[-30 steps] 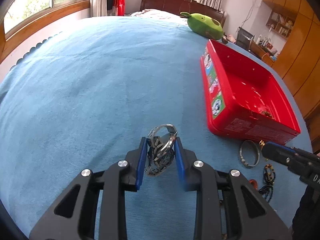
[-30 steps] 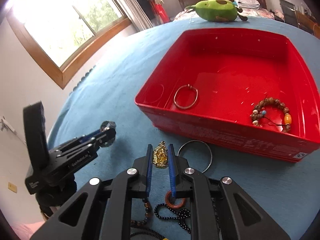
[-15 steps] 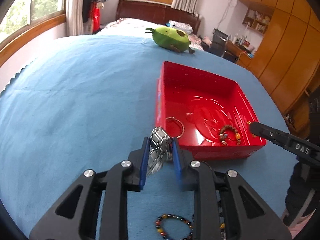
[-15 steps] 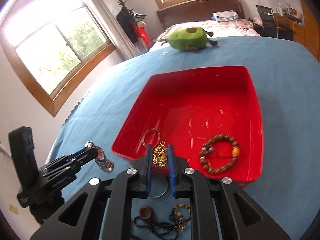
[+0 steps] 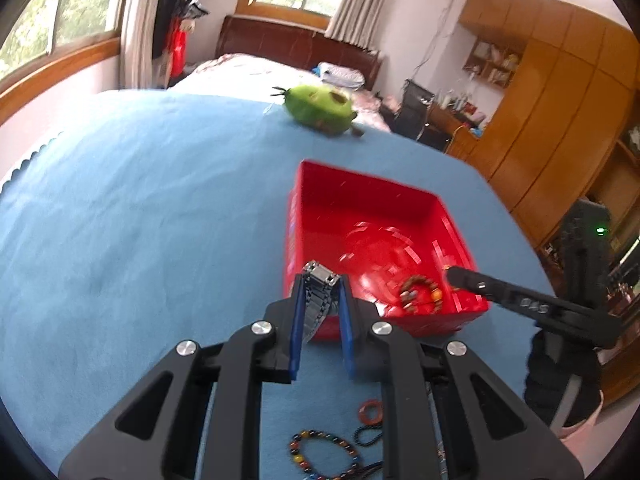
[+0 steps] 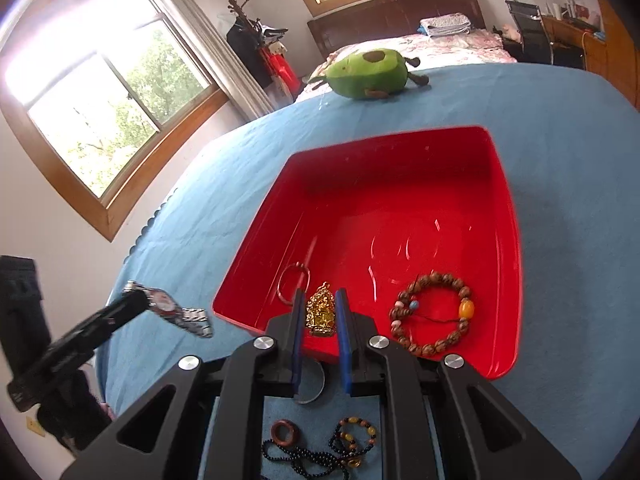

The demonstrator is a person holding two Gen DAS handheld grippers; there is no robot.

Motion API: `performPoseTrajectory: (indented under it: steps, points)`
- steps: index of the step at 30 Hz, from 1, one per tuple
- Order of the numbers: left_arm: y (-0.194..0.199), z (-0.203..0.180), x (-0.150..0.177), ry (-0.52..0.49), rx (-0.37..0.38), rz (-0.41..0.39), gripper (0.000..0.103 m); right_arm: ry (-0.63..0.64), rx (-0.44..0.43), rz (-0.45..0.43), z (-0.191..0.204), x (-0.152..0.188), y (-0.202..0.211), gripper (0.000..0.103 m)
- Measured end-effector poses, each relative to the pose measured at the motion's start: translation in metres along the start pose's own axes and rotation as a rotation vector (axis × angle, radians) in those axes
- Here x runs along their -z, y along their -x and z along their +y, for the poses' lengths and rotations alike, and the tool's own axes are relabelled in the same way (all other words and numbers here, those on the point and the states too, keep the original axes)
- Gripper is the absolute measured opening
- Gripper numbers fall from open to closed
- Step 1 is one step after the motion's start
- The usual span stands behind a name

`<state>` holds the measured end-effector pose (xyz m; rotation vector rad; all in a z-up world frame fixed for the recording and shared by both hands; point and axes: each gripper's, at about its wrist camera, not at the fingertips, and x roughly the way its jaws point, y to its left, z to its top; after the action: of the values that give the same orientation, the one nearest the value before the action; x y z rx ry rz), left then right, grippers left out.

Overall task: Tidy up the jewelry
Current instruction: 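Lower the keychain and gold pendant into the red tin and open both tools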

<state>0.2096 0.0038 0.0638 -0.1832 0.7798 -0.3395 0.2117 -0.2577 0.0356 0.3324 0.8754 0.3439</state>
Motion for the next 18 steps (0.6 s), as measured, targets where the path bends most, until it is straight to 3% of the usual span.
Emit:
performPoseTrajectory:
  steps: [8,14,18]
  points:
    - [-0.036,-0.046,-0.034,-0.055,0.003,-0.026,0.014,-0.016,0.095,-0.005,-0.012,-0.015,-0.012,0.014]
    - [-0.098,-0.049,-0.034,-0.06,-0.005,0.056,0.015,-0.043,0.12,0.046,-0.03,-0.017,-0.036,0.014]
    - [-0.112,-0.044,-0.03,-0.074,-0.03,0.081,0.025,-0.044,0.129,0.039,-0.032,-0.015,-0.034,0.018]
